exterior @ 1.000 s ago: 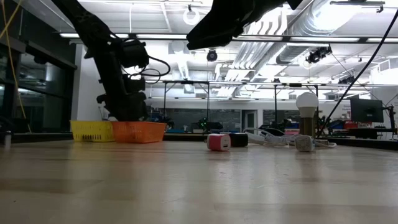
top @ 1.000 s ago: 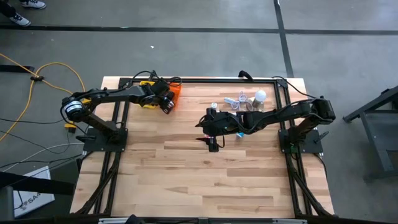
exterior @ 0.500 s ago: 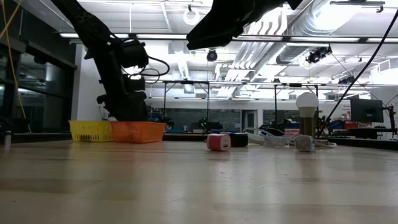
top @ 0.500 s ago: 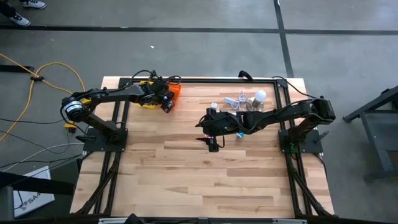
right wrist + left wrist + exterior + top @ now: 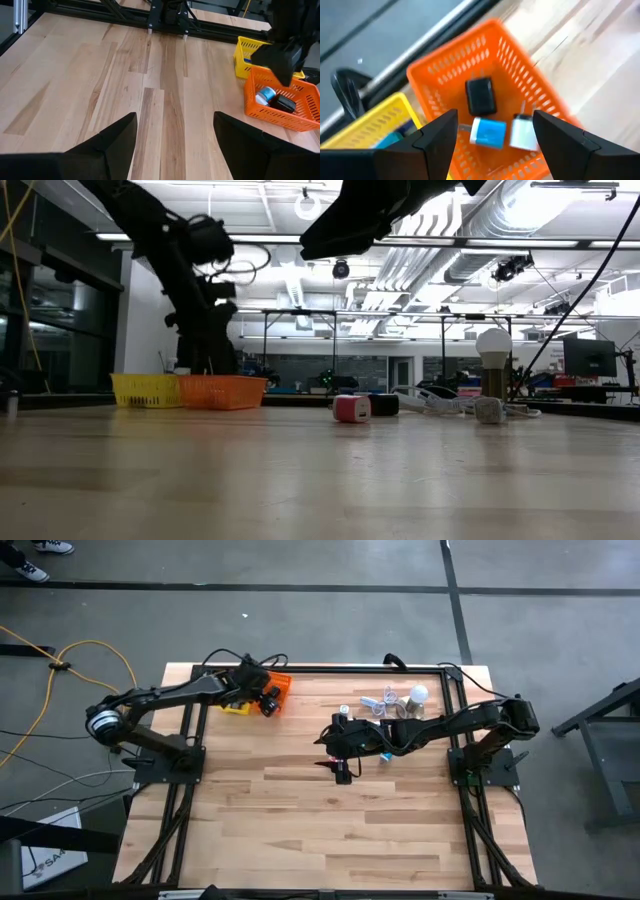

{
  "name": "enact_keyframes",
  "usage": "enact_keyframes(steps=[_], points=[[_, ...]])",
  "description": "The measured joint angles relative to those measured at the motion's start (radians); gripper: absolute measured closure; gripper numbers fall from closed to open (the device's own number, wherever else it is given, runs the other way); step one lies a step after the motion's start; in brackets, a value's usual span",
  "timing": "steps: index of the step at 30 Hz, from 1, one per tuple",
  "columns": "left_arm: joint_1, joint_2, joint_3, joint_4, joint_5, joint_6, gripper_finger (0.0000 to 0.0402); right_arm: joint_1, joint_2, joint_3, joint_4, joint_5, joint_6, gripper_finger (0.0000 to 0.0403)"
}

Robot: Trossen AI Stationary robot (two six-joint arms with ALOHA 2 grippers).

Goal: Pick & Place Office items
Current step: Put the blue adapter into the orange basket

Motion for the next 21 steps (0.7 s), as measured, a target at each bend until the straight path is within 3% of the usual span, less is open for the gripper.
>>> enact_keyframes(steps=[8, 21], points=[[-0.061, -0.096, 0.002, 0.002, -0.051, 0.007, 0.0152, 0.0, 0.0, 0.0, 0.0, 0.0, 0.0, 0.0152], [-0.174, -0.102, 0.002, -0.002, -0.013, 0.054, 0.0152, 0.0, 0.0, 0.0, 0.0, 0.0, 0.0, 0.0152]])
